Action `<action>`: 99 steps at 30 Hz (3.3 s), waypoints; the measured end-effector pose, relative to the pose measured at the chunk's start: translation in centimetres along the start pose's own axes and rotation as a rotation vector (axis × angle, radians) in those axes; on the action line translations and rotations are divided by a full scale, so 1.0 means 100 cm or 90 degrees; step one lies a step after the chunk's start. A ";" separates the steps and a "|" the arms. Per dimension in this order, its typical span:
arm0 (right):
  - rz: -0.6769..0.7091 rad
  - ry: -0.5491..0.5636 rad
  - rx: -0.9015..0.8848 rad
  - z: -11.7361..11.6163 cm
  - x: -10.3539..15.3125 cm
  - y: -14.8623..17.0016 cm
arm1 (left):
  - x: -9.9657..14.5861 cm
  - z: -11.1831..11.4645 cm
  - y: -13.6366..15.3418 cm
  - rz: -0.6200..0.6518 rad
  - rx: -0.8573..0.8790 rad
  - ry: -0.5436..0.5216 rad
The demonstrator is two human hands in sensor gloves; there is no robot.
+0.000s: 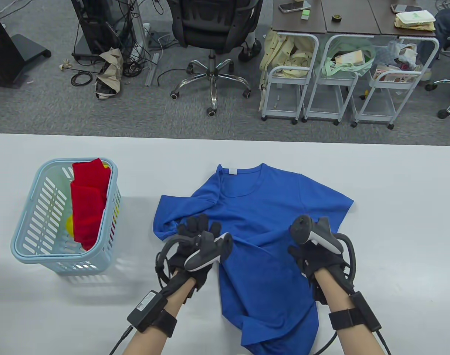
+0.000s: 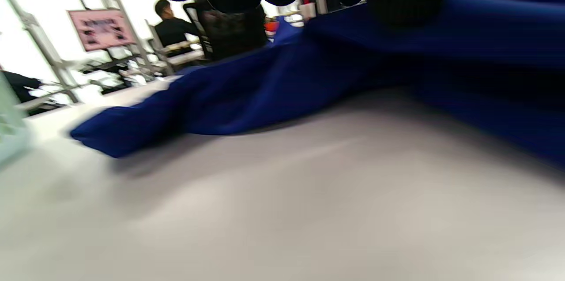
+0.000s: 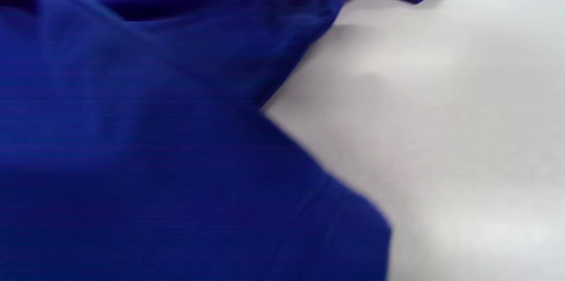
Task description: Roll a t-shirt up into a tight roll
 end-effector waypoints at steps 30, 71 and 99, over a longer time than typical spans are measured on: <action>-0.052 0.004 -0.007 -0.052 -0.036 0.058 | 0.064 0.034 0.103 -0.122 -0.025 0.046; -0.002 -0.082 -0.040 -0.069 -0.052 0.037 | 0.085 0.032 0.092 0.065 0.227 0.167; -0.016 -0.070 -0.047 -0.063 -0.050 0.043 | 0.032 0.095 0.062 0.036 0.085 0.306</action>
Point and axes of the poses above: the tracker on the back of each hand, its own y axis roughly to the little-finger side, its own x axis roughly from the fingertips to the wrist, z = x × y, the point moved 1 cm from there along -x, roughly from the wrist to the fingertips, and after that the axes turned 11 degrees about -x, right-handed, at the moved point
